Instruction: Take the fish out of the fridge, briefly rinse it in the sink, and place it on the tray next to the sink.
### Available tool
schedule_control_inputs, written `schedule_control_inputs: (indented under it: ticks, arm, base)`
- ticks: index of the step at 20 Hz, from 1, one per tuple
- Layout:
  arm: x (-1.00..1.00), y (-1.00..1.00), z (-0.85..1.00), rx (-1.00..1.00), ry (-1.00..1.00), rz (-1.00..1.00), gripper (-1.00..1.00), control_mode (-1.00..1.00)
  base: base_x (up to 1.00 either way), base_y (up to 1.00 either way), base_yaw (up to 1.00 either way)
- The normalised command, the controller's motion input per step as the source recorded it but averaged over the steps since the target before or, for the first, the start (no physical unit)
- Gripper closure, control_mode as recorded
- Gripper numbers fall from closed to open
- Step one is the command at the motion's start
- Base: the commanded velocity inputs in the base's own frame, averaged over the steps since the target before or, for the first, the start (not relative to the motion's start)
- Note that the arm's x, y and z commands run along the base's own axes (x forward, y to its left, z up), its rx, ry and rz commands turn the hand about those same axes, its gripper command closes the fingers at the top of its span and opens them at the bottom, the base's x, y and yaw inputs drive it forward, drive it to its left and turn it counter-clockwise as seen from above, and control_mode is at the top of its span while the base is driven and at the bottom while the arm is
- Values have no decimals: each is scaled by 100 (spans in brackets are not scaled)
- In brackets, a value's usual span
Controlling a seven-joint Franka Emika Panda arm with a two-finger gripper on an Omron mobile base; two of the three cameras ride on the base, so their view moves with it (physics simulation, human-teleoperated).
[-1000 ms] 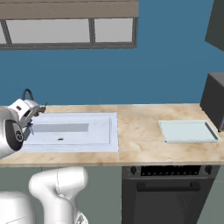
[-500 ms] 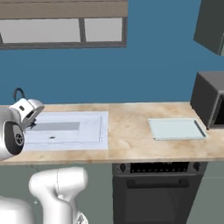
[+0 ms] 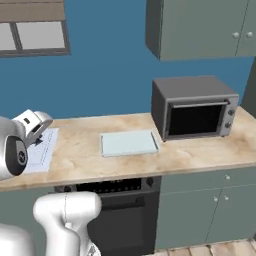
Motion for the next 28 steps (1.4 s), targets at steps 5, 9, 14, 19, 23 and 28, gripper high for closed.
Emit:
schedule_control_inputs:
  ticks: [5,9,14,19,23,28]
  arm:
    - [0,0,0,0,0,0,100,100]
    - [0,0,0,0,0,0,100,100]
    - [26,-5,0,5,10,-1,100,-100]
    - [73,13,0,3,38,-3,100,-100]
    - [66,33,-15,0,48,9,100,-100]
    - [12,24,-50,-13,10,12,100,-100]
  base:
    - [2,-100,-20]
    - [31,-77,-3]
    - [36,-29,0]
    - [0,0,0]
    - [0,0,0]
    - [0,0,0]
